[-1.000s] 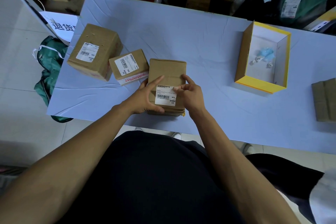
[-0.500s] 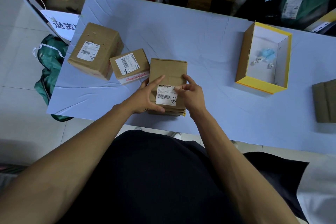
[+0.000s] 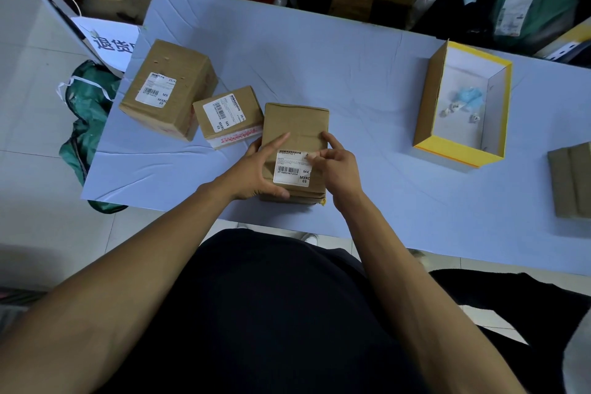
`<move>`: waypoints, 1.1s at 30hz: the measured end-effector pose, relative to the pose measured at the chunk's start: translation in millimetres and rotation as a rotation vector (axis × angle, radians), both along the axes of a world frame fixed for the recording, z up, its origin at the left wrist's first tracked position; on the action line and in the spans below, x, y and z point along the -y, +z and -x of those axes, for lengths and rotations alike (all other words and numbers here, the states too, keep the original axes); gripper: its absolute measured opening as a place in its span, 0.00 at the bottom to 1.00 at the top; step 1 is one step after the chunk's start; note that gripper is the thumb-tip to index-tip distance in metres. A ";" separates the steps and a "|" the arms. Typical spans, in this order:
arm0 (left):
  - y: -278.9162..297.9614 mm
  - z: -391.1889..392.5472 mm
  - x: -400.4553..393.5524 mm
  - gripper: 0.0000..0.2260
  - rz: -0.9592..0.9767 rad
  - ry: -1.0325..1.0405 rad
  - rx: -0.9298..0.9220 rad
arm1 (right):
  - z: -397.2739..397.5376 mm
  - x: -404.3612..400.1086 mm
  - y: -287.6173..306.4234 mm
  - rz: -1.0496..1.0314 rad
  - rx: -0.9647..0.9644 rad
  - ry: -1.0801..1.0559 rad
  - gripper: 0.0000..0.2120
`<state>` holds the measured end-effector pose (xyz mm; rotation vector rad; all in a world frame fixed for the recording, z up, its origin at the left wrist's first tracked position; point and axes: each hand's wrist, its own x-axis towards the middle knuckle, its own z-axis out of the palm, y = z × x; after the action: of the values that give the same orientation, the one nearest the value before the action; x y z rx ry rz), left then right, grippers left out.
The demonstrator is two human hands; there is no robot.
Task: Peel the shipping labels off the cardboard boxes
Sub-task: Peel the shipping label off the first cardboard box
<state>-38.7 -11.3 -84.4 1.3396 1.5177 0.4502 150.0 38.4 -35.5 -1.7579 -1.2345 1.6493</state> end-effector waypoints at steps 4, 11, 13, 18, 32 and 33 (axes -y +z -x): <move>-1.0 -0.3 -0.2 0.54 -0.013 -0.001 0.011 | -0.1 0.2 0.0 -0.009 -0.027 0.006 0.15; -0.5 0.2 0.0 0.54 -0.003 -0.003 0.016 | -2.5 0.0 -5.2 -0.033 -0.055 0.012 0.06; -0.2 -0.2 -0.2 0.54 -0.004 -0.004 0.011 | -3.1 -0.5 -6.9 -0.026 -0.066 0.006 0.06; -0.1 -0.4 -0.4 0.55 -0.002 -0.002 0.005 | -3.3 -1.0 -7.0 -0.031 -0.069 0.002 0.07; -0.7 -0.4 -0.7 0.55 -0.004 0.000 0.001 | -2.7 -1.5 -6.6 -0.033 -0.078 -0.012 0.05; -0.6 -0.4 -0.7 0.55 -0.004 0.001 0.001 | -2.8 -1.9 -6.3 -0.033 -0.080 -0.012 0.05</move>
<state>-38.3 -10.7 -85.0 1.3413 1.5177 0.4551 152.8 40.3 -41.8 -1.6604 -1.2055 1.6660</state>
